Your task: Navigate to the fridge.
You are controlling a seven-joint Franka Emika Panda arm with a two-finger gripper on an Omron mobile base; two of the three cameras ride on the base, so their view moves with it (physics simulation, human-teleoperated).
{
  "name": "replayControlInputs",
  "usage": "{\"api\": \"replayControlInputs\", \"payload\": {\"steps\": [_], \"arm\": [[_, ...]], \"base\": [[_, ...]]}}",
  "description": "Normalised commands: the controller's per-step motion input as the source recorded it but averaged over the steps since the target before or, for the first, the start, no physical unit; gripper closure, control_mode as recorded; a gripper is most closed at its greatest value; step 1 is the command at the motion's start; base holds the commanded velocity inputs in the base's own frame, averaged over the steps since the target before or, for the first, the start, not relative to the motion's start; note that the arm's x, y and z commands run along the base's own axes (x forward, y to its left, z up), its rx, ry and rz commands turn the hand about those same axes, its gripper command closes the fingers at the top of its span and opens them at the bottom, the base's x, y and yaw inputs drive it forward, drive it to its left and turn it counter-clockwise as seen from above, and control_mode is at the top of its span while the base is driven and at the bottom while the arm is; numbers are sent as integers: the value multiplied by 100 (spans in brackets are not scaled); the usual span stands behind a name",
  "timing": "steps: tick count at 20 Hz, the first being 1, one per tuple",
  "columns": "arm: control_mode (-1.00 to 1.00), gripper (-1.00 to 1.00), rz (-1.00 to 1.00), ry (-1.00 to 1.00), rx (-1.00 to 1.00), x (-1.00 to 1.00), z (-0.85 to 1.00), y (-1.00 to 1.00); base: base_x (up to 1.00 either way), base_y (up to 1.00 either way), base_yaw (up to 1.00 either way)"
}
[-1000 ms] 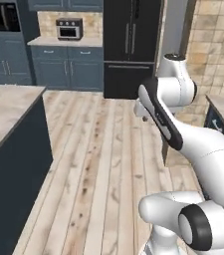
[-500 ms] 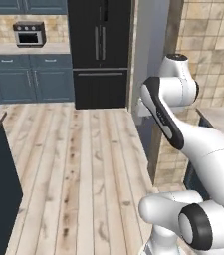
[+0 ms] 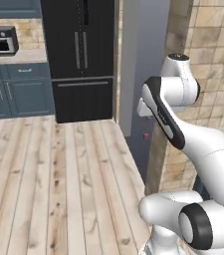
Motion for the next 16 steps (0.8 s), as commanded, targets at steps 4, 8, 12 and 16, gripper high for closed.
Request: {"api": "replayControlInputs", "payload": {"steps": [4,8,12,16], "arm": [[100,-100,0,0,0,0,0,0],[100,-100,0,0,0,0,0,0],[100,-100,0,0,0,0,0,0],[100,-100,0,0,0,0,0,0]], "base": [[100,46,-14],[100,59,-1],[100,47,0],[100,18,0]]}}
